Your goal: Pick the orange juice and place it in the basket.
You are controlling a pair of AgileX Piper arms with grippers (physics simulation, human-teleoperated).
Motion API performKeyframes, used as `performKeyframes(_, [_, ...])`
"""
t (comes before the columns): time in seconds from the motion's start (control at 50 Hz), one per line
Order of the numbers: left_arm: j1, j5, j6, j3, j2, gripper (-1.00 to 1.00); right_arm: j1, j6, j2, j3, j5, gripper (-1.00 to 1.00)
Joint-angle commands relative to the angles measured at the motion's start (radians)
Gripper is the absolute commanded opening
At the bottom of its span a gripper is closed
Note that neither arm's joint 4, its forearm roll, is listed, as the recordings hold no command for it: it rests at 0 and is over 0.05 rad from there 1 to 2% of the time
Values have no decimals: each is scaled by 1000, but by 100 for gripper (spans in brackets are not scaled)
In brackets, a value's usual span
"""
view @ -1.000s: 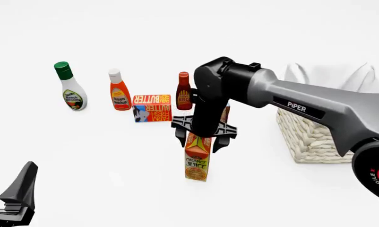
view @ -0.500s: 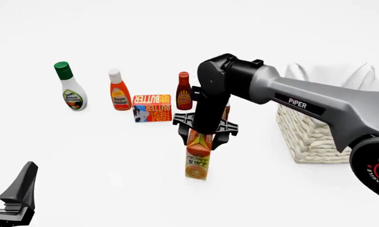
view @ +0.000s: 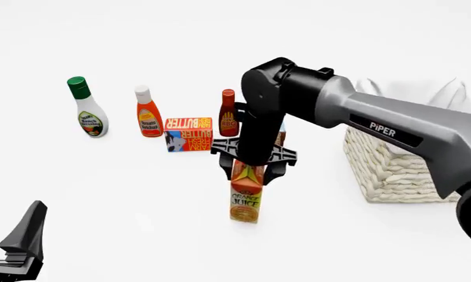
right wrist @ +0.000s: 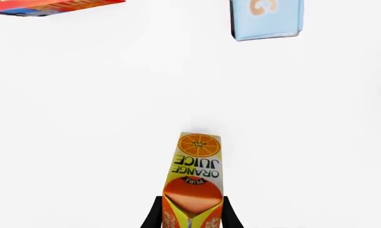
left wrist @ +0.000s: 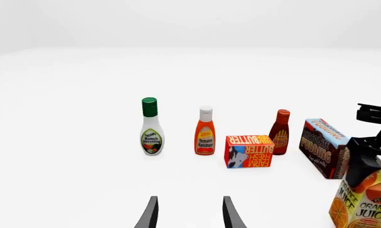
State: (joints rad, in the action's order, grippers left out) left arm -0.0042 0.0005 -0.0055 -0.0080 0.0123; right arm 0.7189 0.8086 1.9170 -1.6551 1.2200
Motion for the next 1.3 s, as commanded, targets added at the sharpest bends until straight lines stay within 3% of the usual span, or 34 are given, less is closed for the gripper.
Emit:
performKeyframes(0.02, [1,-1,-1,2,0,100,29,30,-35,11,0,-100])
performKeyframes(0.34, [1,-1,0,2,0,100,37,-3,-83,19,0,-100])
performKeyframes(0.78, [2,-1,0,2,0,100,-28,-165,-127,-2,0,-100])
performKeyframes(1.12, [1,-1,0,2,0,100,-41,-256,-160,-49,0,-100])
performKeyframes(1.16, [1,-1,-1,2,0,100,-54,-303,-160,-61,0,-100])
performKeyframes(1.3, [1,-1,0,2,0,100,-84,-327,-182,-48,0,-100])
